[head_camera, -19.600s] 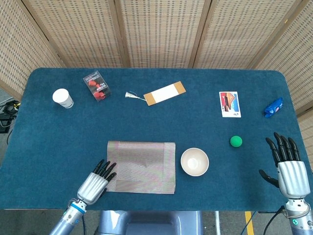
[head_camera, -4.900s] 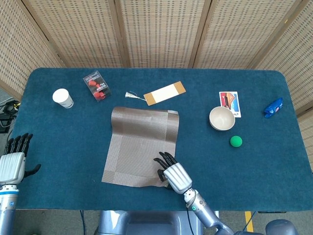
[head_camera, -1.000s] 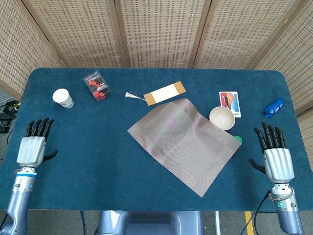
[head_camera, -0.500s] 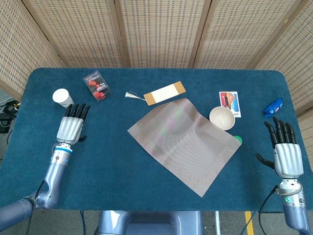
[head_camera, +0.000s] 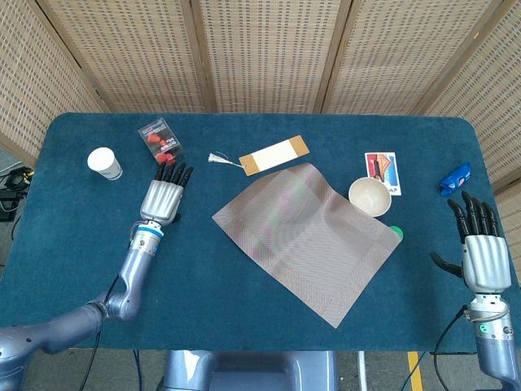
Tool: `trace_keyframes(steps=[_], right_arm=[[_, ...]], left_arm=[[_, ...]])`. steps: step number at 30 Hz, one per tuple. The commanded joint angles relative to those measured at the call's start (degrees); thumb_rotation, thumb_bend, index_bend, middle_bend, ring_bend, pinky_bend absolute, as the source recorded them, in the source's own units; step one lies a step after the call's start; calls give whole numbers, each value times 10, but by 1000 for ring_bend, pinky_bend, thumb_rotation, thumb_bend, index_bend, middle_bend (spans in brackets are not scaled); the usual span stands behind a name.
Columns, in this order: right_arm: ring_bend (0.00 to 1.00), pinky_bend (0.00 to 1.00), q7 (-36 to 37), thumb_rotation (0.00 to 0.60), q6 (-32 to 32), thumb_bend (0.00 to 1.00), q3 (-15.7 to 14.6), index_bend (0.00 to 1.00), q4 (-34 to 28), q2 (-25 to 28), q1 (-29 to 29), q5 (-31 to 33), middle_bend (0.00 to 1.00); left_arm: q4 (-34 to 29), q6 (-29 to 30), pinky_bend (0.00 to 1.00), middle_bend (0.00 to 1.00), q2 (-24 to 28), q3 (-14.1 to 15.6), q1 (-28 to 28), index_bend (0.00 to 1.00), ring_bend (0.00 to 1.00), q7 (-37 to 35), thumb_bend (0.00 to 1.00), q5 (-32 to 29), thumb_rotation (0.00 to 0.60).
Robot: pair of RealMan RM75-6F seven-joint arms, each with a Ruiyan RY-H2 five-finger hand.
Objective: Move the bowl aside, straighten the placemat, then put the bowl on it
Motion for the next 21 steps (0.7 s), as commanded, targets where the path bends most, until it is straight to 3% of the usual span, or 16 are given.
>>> trace_keyframes(steps=[1, 7, 21], right_arm=[[0, 0, 2, 600, -1, 166, 1, 122, 0, 1, 0, 1, 0], [0, 0, 14, 600, 0, 166, 7, 122, -1, 6, -3, 7, 0], [0, 0, 26, 600, -6, 165, 8, 122, -2, 9, -4, 6, 0]], left_arm=[[13, -9, 0, 0, -12, 1, -12, 0, 0, -2, 49, -1, 600], [43, -39, 0, 0, -46, 12, -42, 0, 0, -4, 49, -2, 600], [103, -39, 0, 0, -101, 18, -77, 0, 0, 1, 66, -7, 600]])
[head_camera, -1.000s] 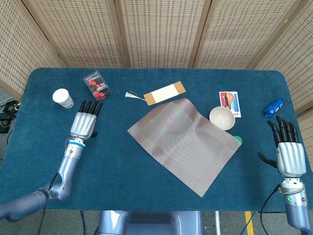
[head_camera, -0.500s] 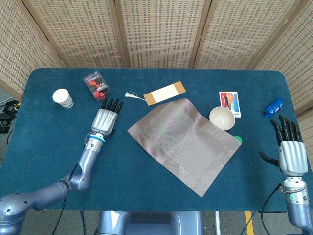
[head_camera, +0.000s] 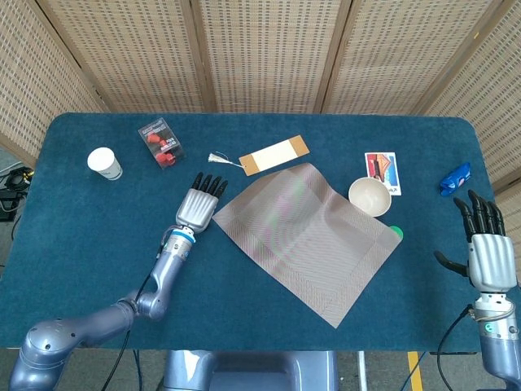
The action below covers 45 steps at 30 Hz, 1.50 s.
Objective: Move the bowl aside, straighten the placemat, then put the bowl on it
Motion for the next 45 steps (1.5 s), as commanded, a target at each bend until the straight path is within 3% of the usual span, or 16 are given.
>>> trace_keyframes(steps=[1, 15, 24, 33, 39, 45], right_arm=[[0, 0, 1, 600, 0, 165, 0, 122, 0, 0, 0, 0, 0], [0, 0, 11, 600, -2, 166, 2, 122, -2, 4, -1, 0, 0], [0, 0, 10, 600, -5, 166, 0, 122, -3, 3, -1, -2, 0], [0, 0, 11, 600, -8, 166, -1, 122, -2, 2, -1, -2, 0], [0, 0, 14, 600, -8, 165, -1, 123, -4, 3, -1, -3, 0], [0, 0, 16, 600, -7, 165, -2, 126, -6, 5, -2, -6, 0]], left_arm=[[9, 2, 0, 0, -8, 1, -6, 0, 0, 0, 67, 2, 600], [58, -14, 0, 0, -42, 1, -30, 0, 0, 8, 93, -4, 600], [80, -17, 0, 0, -58, 7, -37, 0, 0, 1, 329, 3, 600], [104, -12, 0, 0, -77, 10, -44, 5, 0, -18, 398, 18, 600], [118, -1, 0, 0, -89, 19, -47, 97, 0, -41, 480, 42, 600], [129, 30, 0, 0, -92, 38, -44, 226, 0, -104, 481, 88, 600]])
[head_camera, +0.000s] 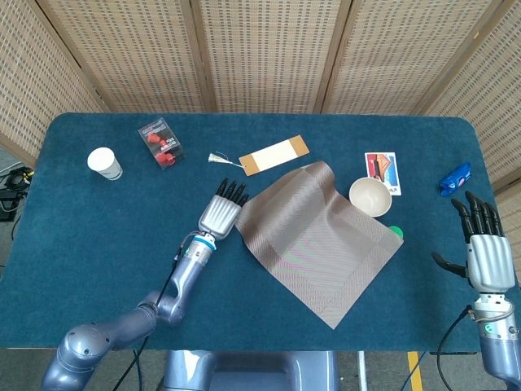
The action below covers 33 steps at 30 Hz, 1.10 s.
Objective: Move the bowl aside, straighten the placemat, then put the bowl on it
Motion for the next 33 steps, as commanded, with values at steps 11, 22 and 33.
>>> trace_keyframes(steps=[11, 22, 33], right_arm=[[0, 0, 2, 600, 4, 164, -1, 130, -6, 3, -2, -3, 0], [0, 0, 2, 600, 1, 164, -2, 131, -7, 4, -2, -3, 0], [0, 0, -2, 600, -3, 165, -2, 131, -5, 2, -1, -2, 0]], left_arm=[[32, 24, 0, 0, -9, 26, 8, 502, 0, -58, 481, 53, 600], [46, 16, 0, 0, -16, 15, 7, 555, 0, -45, 484, 49, 600], [44, 22, 0, 0, -13, 18, 13, 565, 0, -58, 595, 60, 600]])
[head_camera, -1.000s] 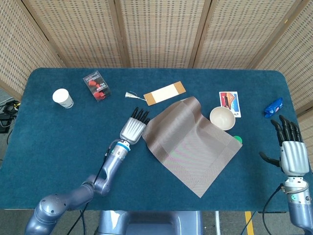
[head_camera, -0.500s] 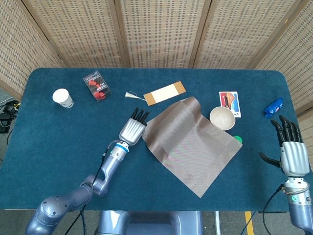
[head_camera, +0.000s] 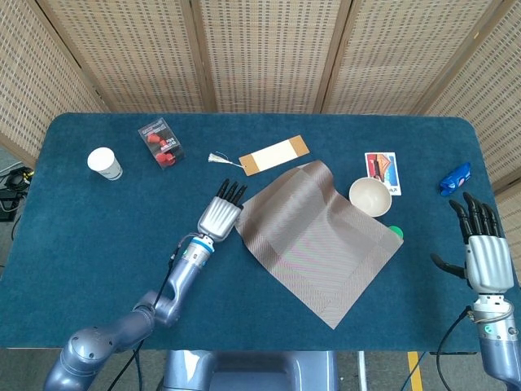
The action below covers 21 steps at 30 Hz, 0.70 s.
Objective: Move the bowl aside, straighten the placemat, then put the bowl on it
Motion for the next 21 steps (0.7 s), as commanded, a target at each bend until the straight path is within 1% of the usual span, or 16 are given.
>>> trace_keyframes(steps=[1, 11, 21], right_arm=[[0, 0, 0, 600, 0, 165, 0, 131, 0, 0, 0, 0, 0], [0, 0, -2, 600, 2, 164, -1, 131, -2, 0, -1, -3, 0], [0, 0, -10, 600, 9, 165, -6, 131, -9, 0, -2, -13, 0]], left_arm=[[-5, 5, 0, 0, 4, 2, 3, 565, 0, -2, 594, 4, 600], [-55, 43, 0, 0, 40, 18, 35, 570, 0, -2, 590, 23, 600], [-149, 97, 0, 0, 101, 52, 93, 571, 0, 10, 589, 46, 600]])
